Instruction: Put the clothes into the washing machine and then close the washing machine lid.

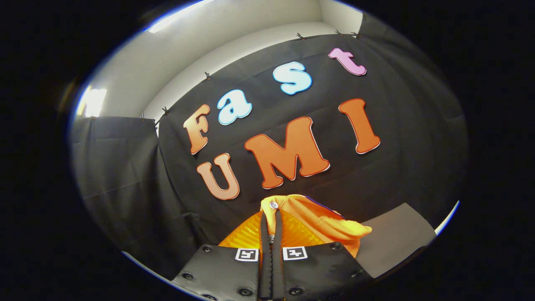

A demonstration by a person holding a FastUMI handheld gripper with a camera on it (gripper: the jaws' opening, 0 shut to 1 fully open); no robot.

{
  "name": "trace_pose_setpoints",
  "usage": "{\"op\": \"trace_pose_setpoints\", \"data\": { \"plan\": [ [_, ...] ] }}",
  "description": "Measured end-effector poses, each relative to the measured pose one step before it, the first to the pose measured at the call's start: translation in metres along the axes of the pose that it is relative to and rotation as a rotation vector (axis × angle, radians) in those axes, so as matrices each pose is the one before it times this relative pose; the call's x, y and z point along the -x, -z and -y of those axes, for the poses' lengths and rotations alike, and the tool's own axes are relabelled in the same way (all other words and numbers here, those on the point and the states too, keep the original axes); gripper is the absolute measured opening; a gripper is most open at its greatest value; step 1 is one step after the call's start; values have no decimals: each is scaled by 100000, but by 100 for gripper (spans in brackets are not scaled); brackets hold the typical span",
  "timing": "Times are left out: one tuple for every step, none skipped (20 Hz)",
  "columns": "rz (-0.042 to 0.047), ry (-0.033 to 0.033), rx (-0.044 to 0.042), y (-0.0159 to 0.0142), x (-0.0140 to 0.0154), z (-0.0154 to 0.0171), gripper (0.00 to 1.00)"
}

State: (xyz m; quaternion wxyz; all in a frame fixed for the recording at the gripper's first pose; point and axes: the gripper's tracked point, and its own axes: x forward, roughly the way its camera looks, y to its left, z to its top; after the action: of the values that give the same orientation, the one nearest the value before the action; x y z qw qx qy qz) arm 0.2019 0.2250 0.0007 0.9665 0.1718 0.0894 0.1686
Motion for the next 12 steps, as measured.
{"op": "trace_pose_setpoints", "data": {
  "plan": [
    [1012,-1245,500,-139,-718,-1959,8],
    [846,-1556,20,-55,-742,-2035,8],
    [125,-1829,107,249,-874,-2085,8],
    [67,-1166,116,454,-744,-1510,8],
    [-441,-1472,200,657,-823,-1568,8],
    [-555,-1131,787,695,-878,-1452,7],
    [-850,-1180,737,576,-1073,-1296,7],
    [-1294,-1440,478,987,-924,-1260,8],
    [-1696,-1876,-388,1124,-889,-1287,8],
    [-845,-3171,-1018,941,-895,-1277,8],
    [-1296,-2654,-981,919,-1202,-1301,7],
    [-1546,-2029,-445,1126,-833,-854,7]
  ]
}}
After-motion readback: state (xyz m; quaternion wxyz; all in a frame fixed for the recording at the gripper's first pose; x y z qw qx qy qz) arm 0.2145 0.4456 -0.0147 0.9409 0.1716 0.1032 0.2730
